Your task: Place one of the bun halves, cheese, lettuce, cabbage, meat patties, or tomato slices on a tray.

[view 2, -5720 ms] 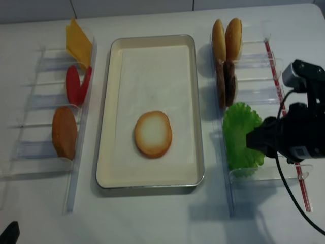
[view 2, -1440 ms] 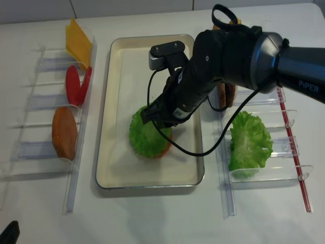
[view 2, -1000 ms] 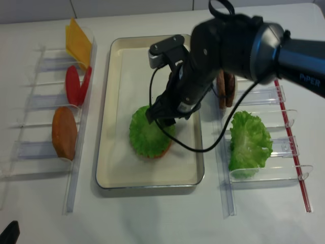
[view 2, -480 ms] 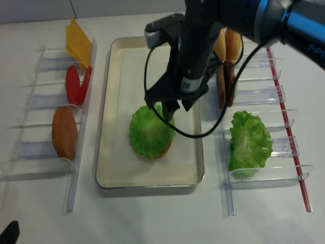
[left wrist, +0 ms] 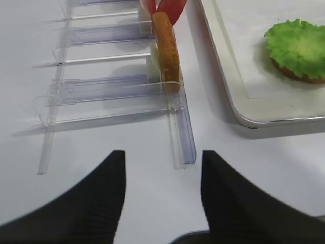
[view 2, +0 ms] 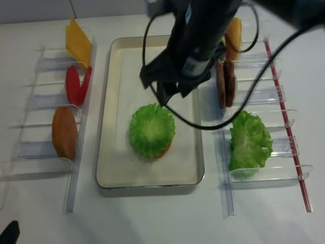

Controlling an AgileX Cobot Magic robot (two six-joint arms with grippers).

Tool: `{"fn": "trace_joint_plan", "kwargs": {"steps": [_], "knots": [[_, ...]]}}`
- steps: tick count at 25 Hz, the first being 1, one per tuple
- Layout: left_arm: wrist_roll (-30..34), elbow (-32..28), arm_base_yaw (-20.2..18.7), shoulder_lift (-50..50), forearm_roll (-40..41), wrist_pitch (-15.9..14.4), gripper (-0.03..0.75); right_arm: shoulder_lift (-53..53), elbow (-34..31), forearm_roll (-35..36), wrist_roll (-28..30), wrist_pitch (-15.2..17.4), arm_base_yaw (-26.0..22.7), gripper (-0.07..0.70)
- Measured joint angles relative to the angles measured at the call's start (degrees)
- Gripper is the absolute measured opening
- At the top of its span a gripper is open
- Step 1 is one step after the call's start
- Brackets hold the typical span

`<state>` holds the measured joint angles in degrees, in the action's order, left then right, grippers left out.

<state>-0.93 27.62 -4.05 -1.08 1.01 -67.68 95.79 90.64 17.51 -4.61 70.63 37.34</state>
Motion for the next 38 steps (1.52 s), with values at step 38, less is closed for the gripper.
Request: {"fn": "trace_joint_plan", "kwargs": {"steps": [38], "knots": [[0.0,0.0,0.0,0.0,0.0,0.0,0.304,-83.6,-51.3,-14.6,7.8,2.8,-30.6,0.347]]}}
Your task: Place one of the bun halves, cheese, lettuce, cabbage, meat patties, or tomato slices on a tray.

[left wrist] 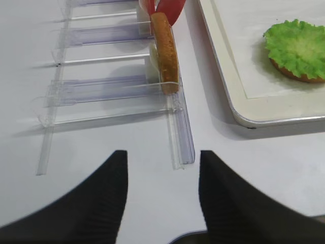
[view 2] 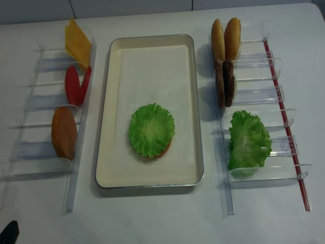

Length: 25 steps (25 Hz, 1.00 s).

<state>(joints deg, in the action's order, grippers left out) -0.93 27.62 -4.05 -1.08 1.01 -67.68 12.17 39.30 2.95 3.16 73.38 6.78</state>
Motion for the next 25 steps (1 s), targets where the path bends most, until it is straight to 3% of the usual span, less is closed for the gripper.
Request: {"fn": "trace_joint_plan", "kwargs": {"steps": [9,17,25], "knots": [[0.0,0.0,0.0,0.0,0.0,0.0,0.301,-7.3,-10.1,3.5,4.1,-5.8,-7.6,0.346],[0.0,0.0,0.0,0.0,0.0,0.0,0.302,-13.1,-11.9,9.0,11.5,-7.2,-9.6,0.346],[0.0,0.0,0.0,0.0,0.0,0.0,0.302,-13.1,-12.1,10.2,9.8,-7.4,-9.7,0.346]]}}
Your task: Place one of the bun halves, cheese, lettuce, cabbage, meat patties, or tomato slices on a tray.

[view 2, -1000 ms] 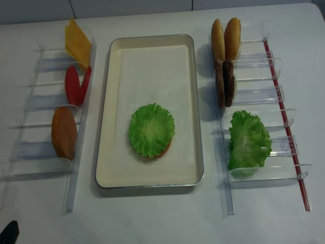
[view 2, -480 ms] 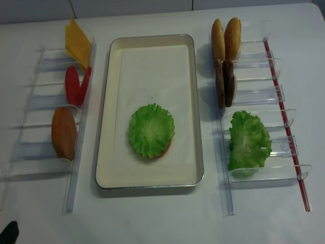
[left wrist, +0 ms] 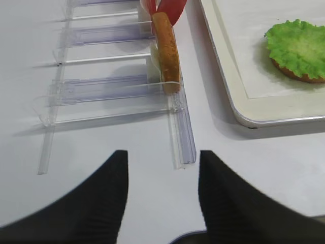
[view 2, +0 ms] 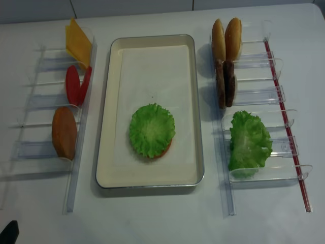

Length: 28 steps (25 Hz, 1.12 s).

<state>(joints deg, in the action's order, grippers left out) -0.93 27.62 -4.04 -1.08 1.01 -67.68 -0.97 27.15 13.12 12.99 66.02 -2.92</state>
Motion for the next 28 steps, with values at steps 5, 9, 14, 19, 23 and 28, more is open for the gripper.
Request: {"fn": "trace_joint_plan", "kwargs": {"steps": [5,9,14,19,23,28], "knots": [[0.0,0.0,0.0,0.0,0.0,0.0,0.302,0.0,-0.1,-2.1,-3.8,-0.4,0.0,0.346],[0.0,0.0,0.0,0.0,0.0,0.0,0.301,0.0,-0.1,-3.2,-5.7,-0.4,0.0,0.346],[0.0,0.0,0.0,0.0,0.0,0.0,0.302,0.0,-0.1,-3.2,-5.9,-0.4,0.0,0.346],[0.0,0.0,0.0,0.0,0.0,0.0,0.302,0.0,-0.1,-3.2,-5.9,-0.4,0.0,0.346],[0.0,0.0,0.0,0.0,0.0,0.0,0.302,0.0,-0.1,-3.2,-6.0,-0.4,0.0,0.346],[0.0,0.0,0.0,0.0,0.0,0.0,0.302,0.0,-0.1,-3.2,-6.0,-0.4,0.0,0.346]]}}
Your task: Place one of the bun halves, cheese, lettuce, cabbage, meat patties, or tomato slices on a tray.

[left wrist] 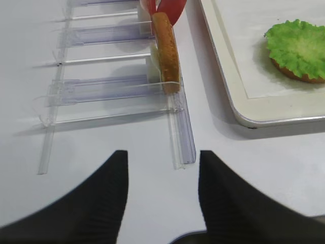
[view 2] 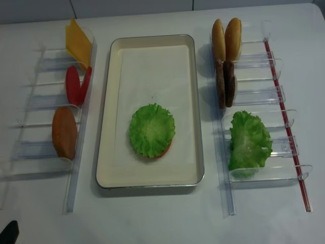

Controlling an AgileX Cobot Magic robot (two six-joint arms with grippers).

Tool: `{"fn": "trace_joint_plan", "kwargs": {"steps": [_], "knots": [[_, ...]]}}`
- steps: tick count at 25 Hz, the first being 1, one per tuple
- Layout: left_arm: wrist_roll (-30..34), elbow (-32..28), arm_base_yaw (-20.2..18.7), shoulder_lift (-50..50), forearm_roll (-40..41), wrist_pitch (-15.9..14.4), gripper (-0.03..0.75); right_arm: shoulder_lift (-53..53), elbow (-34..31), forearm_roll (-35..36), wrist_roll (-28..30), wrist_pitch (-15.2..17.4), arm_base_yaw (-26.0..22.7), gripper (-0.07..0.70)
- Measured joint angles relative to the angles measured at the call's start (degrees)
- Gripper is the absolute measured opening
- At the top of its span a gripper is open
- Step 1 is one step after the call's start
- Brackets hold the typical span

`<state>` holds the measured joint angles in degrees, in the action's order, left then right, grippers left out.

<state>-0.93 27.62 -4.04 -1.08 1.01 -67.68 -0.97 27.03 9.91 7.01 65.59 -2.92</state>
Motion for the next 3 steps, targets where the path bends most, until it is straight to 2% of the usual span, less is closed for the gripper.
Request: {"fn": "trace_joint_plan", "kwargs": {"steps": [3], "knots": [[0.0,0.0,0.0,0.0,0.0,0.0,0.302,0.0,0.0,0.0,0.0,0.0,0.0,0.346]]}}
